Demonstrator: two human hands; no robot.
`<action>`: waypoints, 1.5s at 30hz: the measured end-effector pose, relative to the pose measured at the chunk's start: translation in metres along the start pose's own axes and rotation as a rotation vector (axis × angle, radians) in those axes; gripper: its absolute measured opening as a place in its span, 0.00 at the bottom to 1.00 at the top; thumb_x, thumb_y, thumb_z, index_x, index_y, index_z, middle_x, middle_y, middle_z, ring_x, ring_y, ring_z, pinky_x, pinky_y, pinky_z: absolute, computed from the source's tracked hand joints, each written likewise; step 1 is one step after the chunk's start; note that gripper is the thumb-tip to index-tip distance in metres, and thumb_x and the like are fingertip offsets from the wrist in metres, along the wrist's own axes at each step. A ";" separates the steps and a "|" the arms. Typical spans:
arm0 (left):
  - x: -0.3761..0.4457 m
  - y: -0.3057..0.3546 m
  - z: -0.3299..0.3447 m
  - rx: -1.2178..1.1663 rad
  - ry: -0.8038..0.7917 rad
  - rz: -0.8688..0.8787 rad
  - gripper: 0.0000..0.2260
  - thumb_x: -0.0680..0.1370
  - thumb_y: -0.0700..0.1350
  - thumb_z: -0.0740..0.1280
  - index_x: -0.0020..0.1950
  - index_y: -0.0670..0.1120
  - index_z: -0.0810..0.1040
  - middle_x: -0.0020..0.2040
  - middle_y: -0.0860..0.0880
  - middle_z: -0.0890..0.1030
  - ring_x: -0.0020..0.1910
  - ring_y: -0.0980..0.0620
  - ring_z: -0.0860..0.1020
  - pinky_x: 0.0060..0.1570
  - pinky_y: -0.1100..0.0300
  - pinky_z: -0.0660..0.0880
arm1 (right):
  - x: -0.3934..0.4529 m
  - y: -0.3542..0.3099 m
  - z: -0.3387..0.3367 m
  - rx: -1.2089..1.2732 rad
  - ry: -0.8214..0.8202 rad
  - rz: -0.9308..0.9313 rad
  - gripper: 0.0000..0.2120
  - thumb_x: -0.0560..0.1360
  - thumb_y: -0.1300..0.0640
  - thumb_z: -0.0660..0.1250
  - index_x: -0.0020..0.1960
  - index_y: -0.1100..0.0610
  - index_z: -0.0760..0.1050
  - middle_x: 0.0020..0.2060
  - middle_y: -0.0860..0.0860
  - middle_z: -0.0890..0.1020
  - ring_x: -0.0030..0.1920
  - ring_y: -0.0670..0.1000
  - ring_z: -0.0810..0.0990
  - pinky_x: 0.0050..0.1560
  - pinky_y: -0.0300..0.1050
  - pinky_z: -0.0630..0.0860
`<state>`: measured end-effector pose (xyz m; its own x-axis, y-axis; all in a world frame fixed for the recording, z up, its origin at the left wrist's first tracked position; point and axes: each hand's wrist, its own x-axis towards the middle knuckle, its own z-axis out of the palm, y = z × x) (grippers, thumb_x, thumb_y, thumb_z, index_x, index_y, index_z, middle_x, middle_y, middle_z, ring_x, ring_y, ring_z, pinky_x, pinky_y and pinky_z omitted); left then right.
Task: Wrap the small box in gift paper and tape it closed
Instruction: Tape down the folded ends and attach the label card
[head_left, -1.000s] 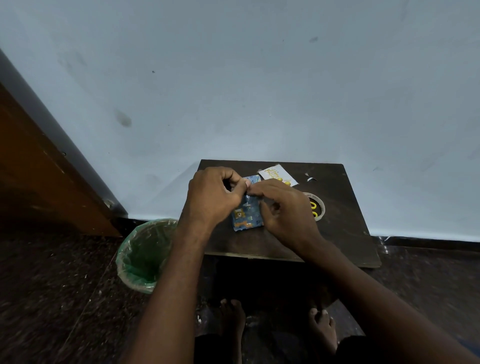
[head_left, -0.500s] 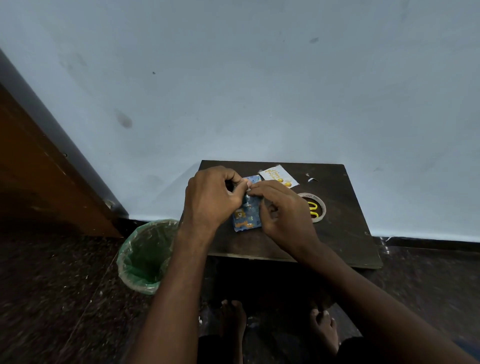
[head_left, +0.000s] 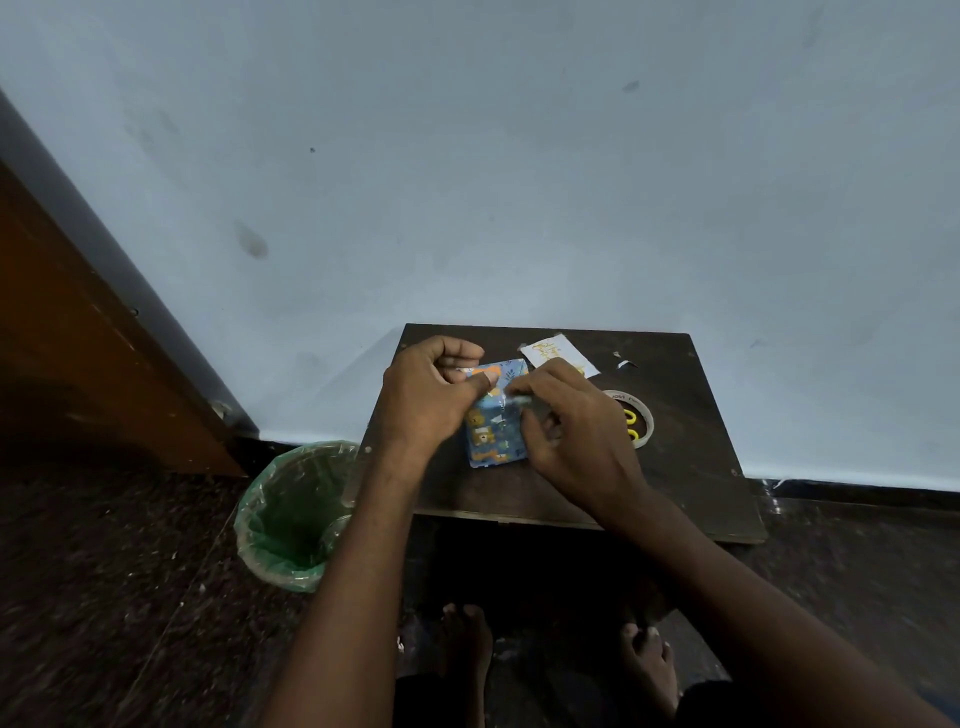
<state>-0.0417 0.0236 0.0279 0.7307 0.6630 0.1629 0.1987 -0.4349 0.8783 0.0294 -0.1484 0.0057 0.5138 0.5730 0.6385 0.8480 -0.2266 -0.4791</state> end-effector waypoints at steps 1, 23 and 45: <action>0.001 -0.001 0.000 -0.038 -0.005 -0.008 0.10 0.73 0.43 0.82 0.51 0.53 0.86 0.46 0.56 0.87 0.39 0.64 0.81 0.44 0.67 0.78 | 0.000 0.000 -0.001 -0.017 -0.015 0.001 0.16 0.74 0.66 0.71 0.61 0.56 0.82 0.50 0.49 0.80 0.46 0.49 0.79 0.41 0.46 0.77; -0.004 0.007 0.010 0.122 0.058 0.456 0.09 0.78 0.38 0.74 0.54 0.50 0.86 0.49 0.57 0.84 0.49 0.56 0.82 0.48 0.62 0.79 | 0.008 0.004 -0.006 0.117 0.008 0.046 0.11 0.68 0.69 0.71 0.44 0.56 0.76 0.43 0.47 0.80 0.44 0.49 0.79 0.41 0.50 0.77; -0.001 0.019 0.038 0.077 -0.088 0.497 0.17 0.77 0.30 0.70 0.59 0.47 0.86 0.52 0.55 0.85 0.50 0.55 0.83 0.51 0.60 0.82 | 0.009 0.069 -0.028 -0.407 -0.498 0.658 0.05 0.73 0.59 0.73 0.48 0.56 0.83 0.47 0.52 0.85 0.50 0.55 0.82 0.47 0.48 0.80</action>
<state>-0.0141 -0.0084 0.0276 0.8009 0.3122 0.5110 -0.1417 -0.7304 0.6682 0.0962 -0.1809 -0.0042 0.8737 0.4819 -0.0655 0.4335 -0.8327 -0.3446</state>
